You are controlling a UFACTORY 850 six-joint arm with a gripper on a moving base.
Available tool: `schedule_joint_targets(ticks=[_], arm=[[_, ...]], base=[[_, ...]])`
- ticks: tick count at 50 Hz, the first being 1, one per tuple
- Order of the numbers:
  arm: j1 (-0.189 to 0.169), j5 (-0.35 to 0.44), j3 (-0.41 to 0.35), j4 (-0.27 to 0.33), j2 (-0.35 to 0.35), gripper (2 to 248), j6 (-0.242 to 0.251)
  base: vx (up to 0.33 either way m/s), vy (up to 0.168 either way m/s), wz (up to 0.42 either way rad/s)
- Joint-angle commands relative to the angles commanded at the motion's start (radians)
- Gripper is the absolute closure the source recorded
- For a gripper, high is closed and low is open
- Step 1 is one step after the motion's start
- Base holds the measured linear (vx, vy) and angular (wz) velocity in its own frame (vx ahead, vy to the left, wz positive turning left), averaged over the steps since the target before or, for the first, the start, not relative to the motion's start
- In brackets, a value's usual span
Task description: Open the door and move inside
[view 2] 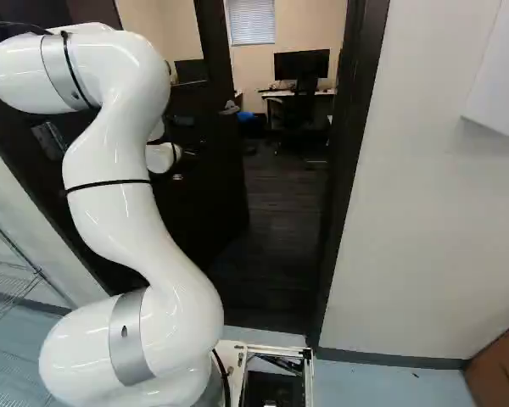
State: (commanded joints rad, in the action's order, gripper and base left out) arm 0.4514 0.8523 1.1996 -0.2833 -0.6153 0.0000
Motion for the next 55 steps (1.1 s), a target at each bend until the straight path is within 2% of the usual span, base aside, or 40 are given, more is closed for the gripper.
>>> schedule_joint_targets(ticks=[37,55], arm=[[0.066,0.000,0.166,0.123,-0.122,3,0.000],[0.092,0.000,0.232,0.133,-0.169,3,0.000]], base=[[0.000,0.000,0.000],[0.000,0.000,0.000]])
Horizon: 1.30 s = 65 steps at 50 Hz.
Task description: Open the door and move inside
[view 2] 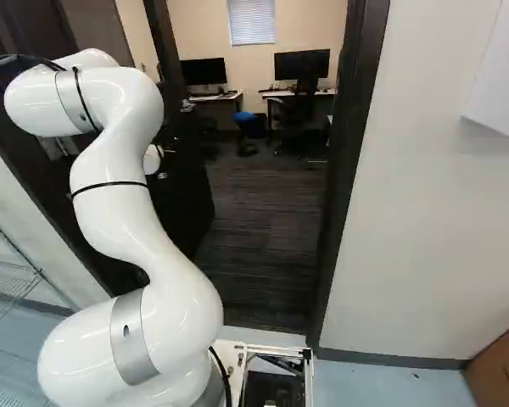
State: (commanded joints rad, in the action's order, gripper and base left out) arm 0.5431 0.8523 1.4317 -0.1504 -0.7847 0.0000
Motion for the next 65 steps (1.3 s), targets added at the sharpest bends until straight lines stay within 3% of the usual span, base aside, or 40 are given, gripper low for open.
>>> schedule_joint_targets(ticks=[34,65], arm=[[0.000,0.000,-0.001,0.000,0.001,3,0.000],[-0.040,0.000,-0.187,0.000,0.136,3,0.000]], base=[[0.000,0.000,0.000],[0.000,0.000,0.000]])
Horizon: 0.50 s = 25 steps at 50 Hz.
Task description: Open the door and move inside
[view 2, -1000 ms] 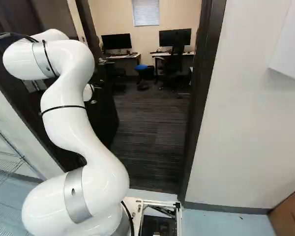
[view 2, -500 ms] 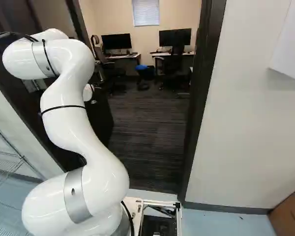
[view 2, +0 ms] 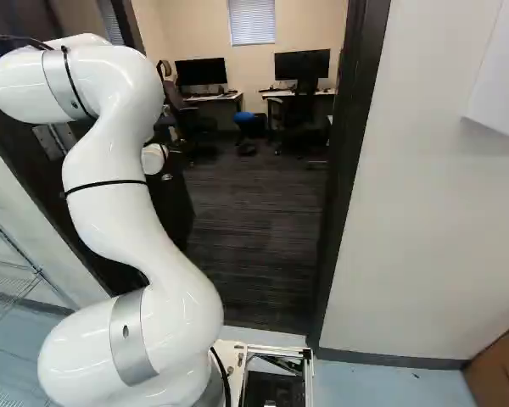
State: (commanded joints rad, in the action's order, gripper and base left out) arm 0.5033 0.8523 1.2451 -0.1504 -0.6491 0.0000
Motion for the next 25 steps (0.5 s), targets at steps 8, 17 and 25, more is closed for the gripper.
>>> schedule_joint_targets(ticks=[8,17,25], arm=[[-0.012,0.000,-0.048,0.000,0.036,3,0.000],[-0.026,0.000,-0.100,0.000,0.075,3,0.000],[-0.039,0.000,-0.145,0.000,0.109,3,0.000]], base=[[0.000,0.000,0.000],[0.000,0.000,0.000],[0.000,0.000,0.000]])
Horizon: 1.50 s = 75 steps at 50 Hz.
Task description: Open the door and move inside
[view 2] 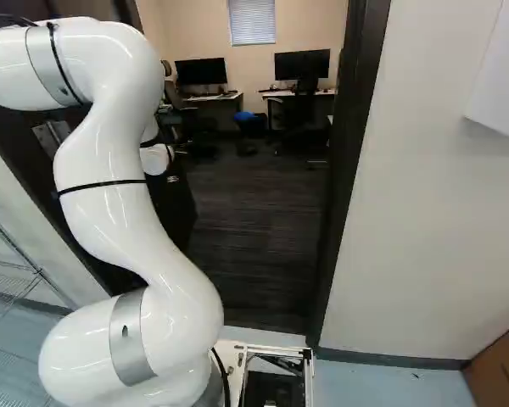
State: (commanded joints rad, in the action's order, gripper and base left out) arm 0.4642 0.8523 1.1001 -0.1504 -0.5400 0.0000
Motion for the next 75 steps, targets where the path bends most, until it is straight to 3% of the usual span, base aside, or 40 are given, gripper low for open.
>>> schedule_joint_targets(ticks=[75], arm=[[-0.146,0.000,-0.368,0.000,0.298,3,0.000]], base=[[0.000,0.000,0.000]])
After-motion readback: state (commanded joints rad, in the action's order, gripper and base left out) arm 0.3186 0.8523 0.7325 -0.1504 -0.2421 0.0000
